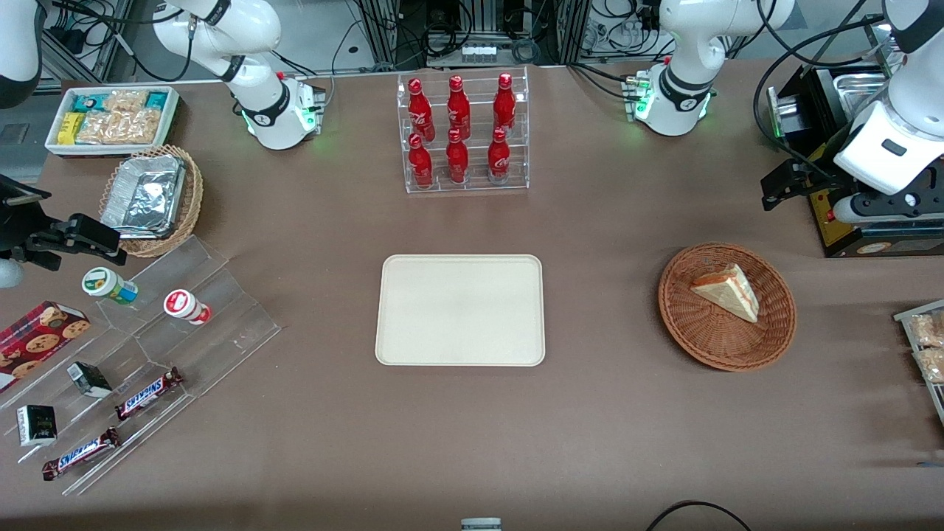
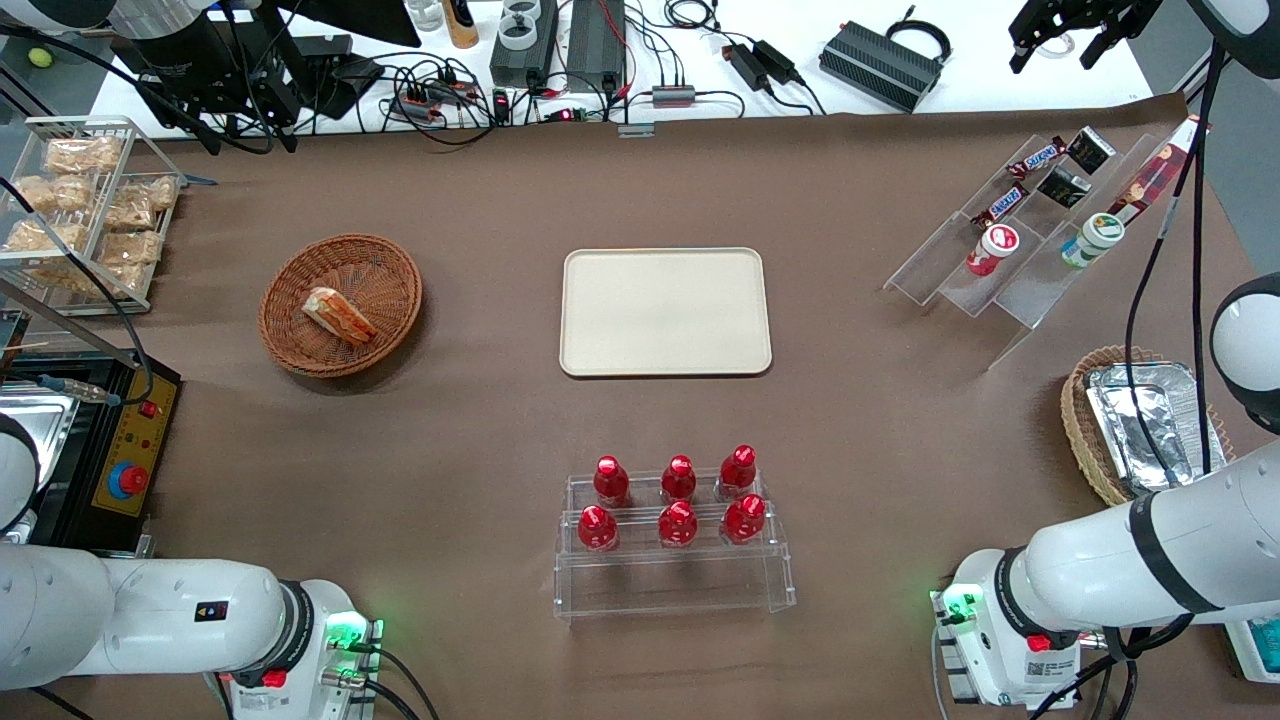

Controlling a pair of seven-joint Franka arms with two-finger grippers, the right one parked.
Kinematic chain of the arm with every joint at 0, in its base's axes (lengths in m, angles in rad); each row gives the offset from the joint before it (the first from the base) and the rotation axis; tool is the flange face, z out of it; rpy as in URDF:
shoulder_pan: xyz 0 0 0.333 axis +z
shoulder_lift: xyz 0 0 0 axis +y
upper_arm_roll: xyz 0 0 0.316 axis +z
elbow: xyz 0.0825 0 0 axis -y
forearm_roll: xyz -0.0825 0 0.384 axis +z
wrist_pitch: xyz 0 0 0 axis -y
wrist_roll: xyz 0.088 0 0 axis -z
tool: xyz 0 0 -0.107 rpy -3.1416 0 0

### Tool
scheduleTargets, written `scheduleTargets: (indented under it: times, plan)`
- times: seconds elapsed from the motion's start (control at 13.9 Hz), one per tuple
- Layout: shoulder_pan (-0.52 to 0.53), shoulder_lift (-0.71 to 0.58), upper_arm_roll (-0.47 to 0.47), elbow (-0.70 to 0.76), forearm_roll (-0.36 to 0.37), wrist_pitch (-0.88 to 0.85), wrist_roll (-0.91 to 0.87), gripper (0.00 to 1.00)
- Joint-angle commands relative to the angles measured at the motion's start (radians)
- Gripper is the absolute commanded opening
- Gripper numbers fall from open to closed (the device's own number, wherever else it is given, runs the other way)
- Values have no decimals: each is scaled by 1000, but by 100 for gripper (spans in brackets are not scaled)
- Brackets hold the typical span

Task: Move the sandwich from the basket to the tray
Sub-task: 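Move the left gripper down over the wrapped sandwich in the wicker basket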

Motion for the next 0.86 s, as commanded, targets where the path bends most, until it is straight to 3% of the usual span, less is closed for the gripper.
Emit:
scheduleTargets:
  times: [0.0, 0.58, 0.79]
  plan:
    - [-3, 8, -3, 27, -9, -41, 3, 100]
    - [23, 43, 4, 14, -10, -41, -1, 100]
    - [72, 80, 4, 6, 2, -40, -137, 100]
